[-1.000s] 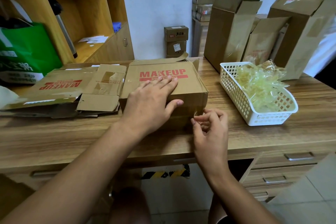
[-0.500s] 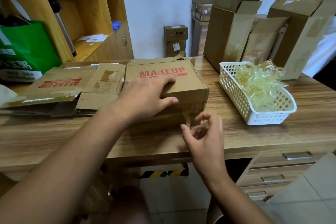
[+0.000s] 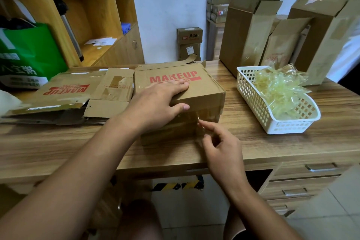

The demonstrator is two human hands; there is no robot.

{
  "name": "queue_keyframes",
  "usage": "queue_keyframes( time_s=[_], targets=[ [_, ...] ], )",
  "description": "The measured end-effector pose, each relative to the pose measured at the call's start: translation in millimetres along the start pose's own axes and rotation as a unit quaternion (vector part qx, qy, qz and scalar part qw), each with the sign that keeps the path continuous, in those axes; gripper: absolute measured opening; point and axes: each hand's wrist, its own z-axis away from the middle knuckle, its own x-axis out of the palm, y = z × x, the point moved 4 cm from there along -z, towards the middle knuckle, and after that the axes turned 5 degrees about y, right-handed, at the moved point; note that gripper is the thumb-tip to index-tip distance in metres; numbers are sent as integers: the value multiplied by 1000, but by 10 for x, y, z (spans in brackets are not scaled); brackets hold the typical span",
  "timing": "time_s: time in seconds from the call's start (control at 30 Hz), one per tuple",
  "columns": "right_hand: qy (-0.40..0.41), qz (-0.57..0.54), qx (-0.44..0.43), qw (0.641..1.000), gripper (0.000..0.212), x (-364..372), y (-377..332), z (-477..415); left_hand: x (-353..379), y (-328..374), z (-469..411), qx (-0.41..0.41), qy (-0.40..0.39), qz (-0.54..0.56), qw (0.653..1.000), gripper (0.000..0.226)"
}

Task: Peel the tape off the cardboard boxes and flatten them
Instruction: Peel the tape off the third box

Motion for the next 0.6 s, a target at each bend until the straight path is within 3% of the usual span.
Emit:
queue_keyframes(
  time_s=[0.13, 0.27, 0.4, 0.53, 0.6],
  targets=[
    [-6, 15, 6, 1000, 37, 125, -92, 168, 15, 12, 6, -5, 13, -1, 1000, 65],
    [-104, 43, -81, 990, 33, 498, -376, 533, 30, 78, -5, -6, 36, -11, 999, 63],
    [-82, 0, -21, 996, 20, 449, -274, 364, 5, 53, -18, -24, 32, 13, 999, 61],
    [-23, -36, 39, 998, 54, 173, -70, 107, -39, 19, -83, -44, -14, 47, 998, 58],
    [-20, 3, 39, 999, 52, 78, 27, -18, -67, -24, -105, -35, -46, 52, 997, 59]
  ],
)
